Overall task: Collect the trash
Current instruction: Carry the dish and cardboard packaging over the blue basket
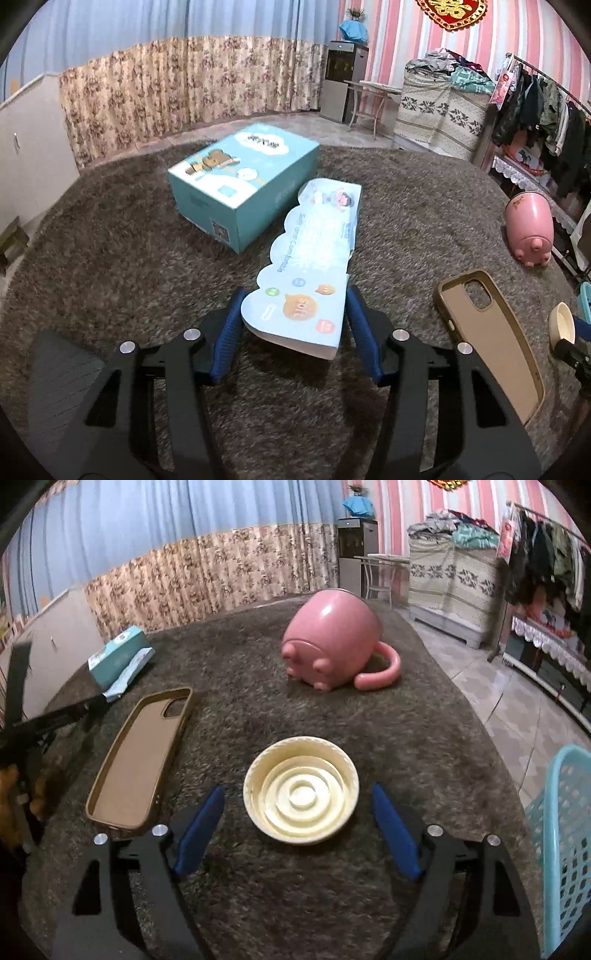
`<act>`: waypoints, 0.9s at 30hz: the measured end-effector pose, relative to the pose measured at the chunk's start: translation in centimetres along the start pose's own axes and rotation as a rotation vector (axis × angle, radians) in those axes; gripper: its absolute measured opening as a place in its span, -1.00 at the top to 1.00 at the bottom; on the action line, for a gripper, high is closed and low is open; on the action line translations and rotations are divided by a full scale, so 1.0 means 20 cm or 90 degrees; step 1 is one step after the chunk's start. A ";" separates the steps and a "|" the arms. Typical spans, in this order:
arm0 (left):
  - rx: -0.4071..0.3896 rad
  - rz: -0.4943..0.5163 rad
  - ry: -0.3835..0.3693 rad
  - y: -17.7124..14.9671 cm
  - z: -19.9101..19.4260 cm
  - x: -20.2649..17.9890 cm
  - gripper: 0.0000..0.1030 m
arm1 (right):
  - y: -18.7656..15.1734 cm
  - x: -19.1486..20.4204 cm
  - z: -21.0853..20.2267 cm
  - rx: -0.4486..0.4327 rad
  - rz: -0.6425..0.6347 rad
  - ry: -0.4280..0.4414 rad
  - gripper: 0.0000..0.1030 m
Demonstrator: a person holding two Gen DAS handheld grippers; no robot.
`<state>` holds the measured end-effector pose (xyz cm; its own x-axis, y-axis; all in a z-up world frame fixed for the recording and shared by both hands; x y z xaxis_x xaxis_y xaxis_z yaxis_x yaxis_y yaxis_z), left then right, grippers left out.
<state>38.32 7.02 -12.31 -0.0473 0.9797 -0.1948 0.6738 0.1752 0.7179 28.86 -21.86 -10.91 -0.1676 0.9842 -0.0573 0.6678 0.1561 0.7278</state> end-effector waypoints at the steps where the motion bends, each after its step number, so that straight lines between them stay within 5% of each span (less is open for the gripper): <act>1: -0.005 0.003 0.004 -0.01 -0.02 0.00 -0.04 | 0.00 0.00 0.00 -0.001 -0.002 0.003 -0.32; 2: -0.011 0.007 0.008 -0.01 -0.04 0.00 -0.04 | 0.01 0.00 0.00 -0.001 -0.002 0.006 -0.20; 12: -0.077 0.011 0.008 -0.09 -0.41 -0.03 -0.04 | 0.00 -0.02 -0.22 -0.061 0.010 0.008 -0.20; 18: -0.124 0.018 -0.040 -0.09 -0.68 -0.18 -0.04 | 0.00 -0.11 -0.54 -0.109 -0.001 -0.060 -0.20; 27: -0.149 0.075 -0.145 -0.16 -0.91 -0.66 -0.04 | -0.19 -0.51 -0.98 -0.169 0.117 -0.185 -0.20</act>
<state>23.37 -4.79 0.17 0.2047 0.9521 -0.2272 0.4762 0.1059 0.8729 13.75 -34.05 0.29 0.1732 0.9822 -0.0722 0.4514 -0.0140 0.8922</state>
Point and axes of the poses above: each gripper's, at about its wrist camera, not at the fingertips, and z roughly the way its jaws point, x to its left, y to its top, the point moved 3 cm from there along z, roughly the way its jaws point, and after that the axes turned 10 degrees about -z, right-handed, at the moved point
